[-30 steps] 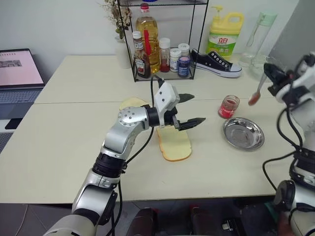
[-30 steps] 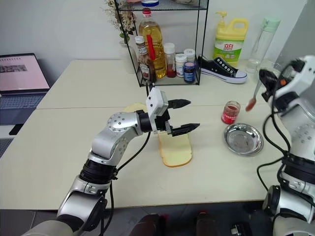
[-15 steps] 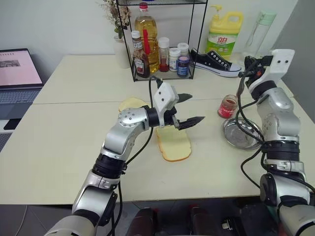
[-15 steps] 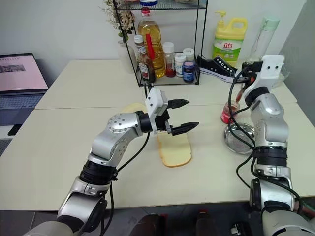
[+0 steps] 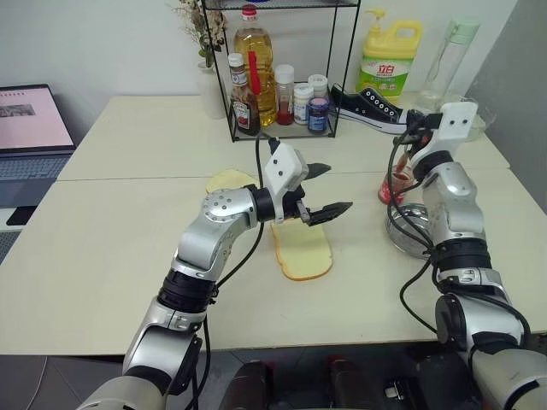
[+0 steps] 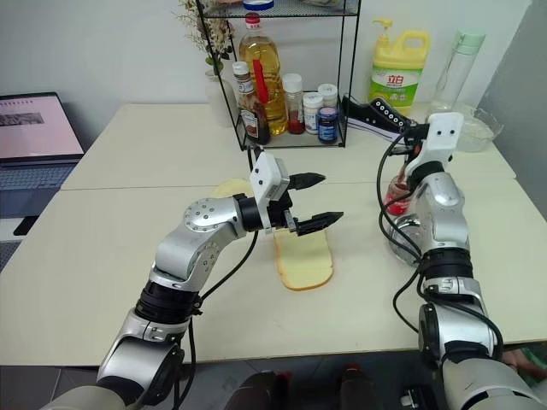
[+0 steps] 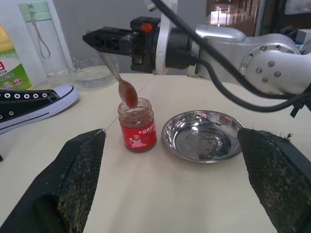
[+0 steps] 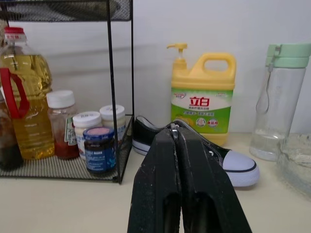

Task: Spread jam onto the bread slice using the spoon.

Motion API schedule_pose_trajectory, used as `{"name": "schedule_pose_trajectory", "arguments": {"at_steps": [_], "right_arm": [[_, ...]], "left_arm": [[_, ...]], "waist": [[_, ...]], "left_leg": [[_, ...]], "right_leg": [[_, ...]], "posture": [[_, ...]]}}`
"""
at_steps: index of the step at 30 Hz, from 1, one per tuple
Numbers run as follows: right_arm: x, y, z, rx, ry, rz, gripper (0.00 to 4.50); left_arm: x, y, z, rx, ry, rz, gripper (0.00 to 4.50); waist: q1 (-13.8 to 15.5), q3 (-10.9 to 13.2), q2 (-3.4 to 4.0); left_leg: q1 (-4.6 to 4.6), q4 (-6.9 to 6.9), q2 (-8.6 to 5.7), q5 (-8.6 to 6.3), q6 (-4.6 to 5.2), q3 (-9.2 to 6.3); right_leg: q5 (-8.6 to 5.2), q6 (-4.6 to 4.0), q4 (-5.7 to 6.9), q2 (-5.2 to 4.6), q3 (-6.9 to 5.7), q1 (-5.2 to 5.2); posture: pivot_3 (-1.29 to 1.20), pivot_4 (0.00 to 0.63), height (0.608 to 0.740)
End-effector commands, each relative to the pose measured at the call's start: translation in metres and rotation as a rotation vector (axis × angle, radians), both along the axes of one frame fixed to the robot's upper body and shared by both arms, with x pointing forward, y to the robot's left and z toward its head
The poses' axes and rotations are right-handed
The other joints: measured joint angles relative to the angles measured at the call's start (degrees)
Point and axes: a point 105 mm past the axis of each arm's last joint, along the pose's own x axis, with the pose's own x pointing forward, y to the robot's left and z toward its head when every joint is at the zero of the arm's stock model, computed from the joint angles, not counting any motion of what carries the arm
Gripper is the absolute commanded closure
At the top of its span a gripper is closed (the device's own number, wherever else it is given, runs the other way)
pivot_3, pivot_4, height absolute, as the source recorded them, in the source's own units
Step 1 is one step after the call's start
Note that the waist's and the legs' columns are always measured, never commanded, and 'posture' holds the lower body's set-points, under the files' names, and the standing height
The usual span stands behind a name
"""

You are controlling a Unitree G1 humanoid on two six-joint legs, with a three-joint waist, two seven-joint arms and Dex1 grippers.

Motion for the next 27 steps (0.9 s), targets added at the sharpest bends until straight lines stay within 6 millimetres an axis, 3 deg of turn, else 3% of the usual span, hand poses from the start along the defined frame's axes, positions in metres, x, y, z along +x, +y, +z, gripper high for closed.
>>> {"name": "schedule_pose_trajectory", "arguments": {"at_steps": [1,27], "right_arm": [[-0.003,0.003,0.022,-0.028,-0.093,0.004,4.45],[-0.041,-0.009,0.016,-0.078,-0.047,0.002,4.45]], "left_arm": [[-0.006,0.001,0.019,-0.028,-0.065,-0.009,0.0],[-0.004,0.0,0.018,-0.022,-0.064,-0.015,0.0]], "waist": [[0.0,0.0,0.0],[0.1,0.0,0.0]], "left_leg": [[0.0,0.0,0.0,0.0,0.0,0.0],[0.0,0.0,0.0,-0.06,0.1,-0.01]], "right_leg": [[0.0,0.0,0.0,0.0,0.0,0.0],[0.0,0.0,0.01,0.0,0.01,0.0]], "posture": [[0.0,0.15,0.74],[0.0,0.15,0.74]]}}
